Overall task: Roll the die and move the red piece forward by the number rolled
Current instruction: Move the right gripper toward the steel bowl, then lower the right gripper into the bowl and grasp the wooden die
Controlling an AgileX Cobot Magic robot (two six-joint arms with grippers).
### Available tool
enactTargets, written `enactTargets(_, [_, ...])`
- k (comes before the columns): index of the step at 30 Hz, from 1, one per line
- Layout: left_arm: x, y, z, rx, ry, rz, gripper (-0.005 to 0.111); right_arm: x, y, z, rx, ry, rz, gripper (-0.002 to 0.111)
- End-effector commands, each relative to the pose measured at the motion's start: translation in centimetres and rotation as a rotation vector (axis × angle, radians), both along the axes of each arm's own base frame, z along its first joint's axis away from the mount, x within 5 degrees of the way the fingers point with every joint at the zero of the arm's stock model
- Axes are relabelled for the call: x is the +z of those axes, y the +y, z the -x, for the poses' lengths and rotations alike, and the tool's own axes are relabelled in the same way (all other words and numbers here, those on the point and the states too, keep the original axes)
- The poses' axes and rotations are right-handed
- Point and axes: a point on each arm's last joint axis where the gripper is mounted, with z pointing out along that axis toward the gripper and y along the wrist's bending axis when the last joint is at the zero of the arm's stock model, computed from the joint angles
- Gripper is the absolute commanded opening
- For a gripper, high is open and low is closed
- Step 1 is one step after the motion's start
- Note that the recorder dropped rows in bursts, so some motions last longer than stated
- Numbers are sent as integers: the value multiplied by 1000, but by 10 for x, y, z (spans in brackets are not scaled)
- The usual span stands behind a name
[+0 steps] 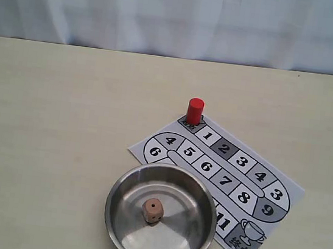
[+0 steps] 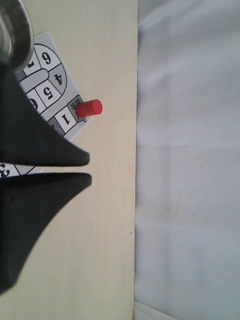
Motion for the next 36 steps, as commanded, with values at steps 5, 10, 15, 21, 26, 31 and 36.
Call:
enactTargets(5, [3,0,0,-1,-18,3,0,25,9,-39,96,164,45,19])
enactTargets(10, [3,0,0,-1,-18,3,0,22,27,-66,294,267,26,42])
enactTargets(15, [3,0,0,-1,-18,3,0,21,41,-86,457,278,16,44])
enactTargets(21, [3,0,0,-1,-16,3,0,11,57,-111,572,376,52,44])
enactTargets(26, [3,0,0,-1,-16,3,0,-5,80,-125,623,470,184,44])
enactTargets(31, [3,0,0,-1,-16,3,0,-16,110,-133,700,510,303,44])
enactTargets(36, [3,0,0,-1,-16,3,0,-28,143,-138,770,524,305,44])
